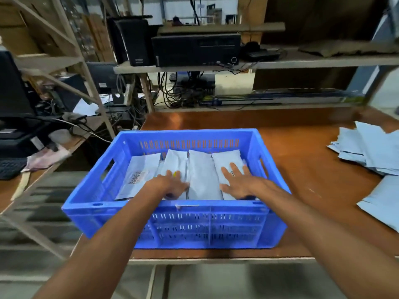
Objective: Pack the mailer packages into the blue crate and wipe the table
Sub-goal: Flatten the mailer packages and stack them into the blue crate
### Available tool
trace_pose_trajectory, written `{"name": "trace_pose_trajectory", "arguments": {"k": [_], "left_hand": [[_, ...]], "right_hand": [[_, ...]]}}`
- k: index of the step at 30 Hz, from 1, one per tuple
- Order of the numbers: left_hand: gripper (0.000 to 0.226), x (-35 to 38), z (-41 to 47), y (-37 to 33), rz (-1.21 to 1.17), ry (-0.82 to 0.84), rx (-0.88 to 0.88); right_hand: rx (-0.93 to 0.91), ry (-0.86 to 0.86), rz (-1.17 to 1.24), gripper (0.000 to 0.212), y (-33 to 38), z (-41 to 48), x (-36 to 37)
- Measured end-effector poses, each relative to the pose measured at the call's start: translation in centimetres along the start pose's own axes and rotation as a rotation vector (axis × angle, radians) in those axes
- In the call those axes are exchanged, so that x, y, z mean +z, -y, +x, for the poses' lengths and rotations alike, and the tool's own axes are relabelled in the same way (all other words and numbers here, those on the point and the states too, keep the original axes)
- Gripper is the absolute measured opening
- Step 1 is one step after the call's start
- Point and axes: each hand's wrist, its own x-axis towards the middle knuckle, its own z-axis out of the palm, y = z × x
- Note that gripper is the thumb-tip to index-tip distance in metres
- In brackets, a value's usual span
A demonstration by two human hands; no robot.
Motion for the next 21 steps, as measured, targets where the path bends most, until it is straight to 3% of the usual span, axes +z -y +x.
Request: {"name": "trace_pose_trajectory", "arguments": {"k": [4, 7, 8, 10, 12, 14, 18, 21], "left_hand": [[0.061, 0.2, -0.6, 0.0, -0.116, 0.027, -0.077], [0.052, -0.4, -1.6, -0.6, -0.326, -0.055, -0.155], [0.050, -0.9, -1.9, -0.8, -0.396, -0.116, -0.207], [0.052, -2.4, -2.3, -1.4, -0.497, -0.334, -0.244], [0.053, -4.6, -2.2, -3.0, -0.467, -0.581, -0.163], [0.056, -7.6, -2.0, -6.1, -0.452, -0.738, -0.038], [0.054, -13.8, -1.4, -17.0, -0.474, -0.861, 0.228], [0.054, -16.9, -0.6, -27.9, -0.478, -0.833, 0.412]], "right_hand": [[-0.018, 0.054, -0.067, 0.071, 0.6, -1.1, -0.9], [-0.015, 0.027, -0.031, 0.070, 0.2, -0.8, -0.8], [-0.030, -0.046, 0.004, 0.069, -0.2, -0.9, -0.9], [-0.117, -0.366, 0.073, 0.057, -1.3, -1.5, -2.2], [-0.206, -0.735, 0.114, 0.042, -3.4, -2.6, -4.4], [-0.191, -0.926, 0.180, 0.038, -6.8, -4.0, -6.6], [0.001, -1.008, 0.253, 0.033, -17.4, -7.1, -7.3], [0.183, -0.960, 0.363, 0.032, -27.3, -9.2, -3.8]]}}
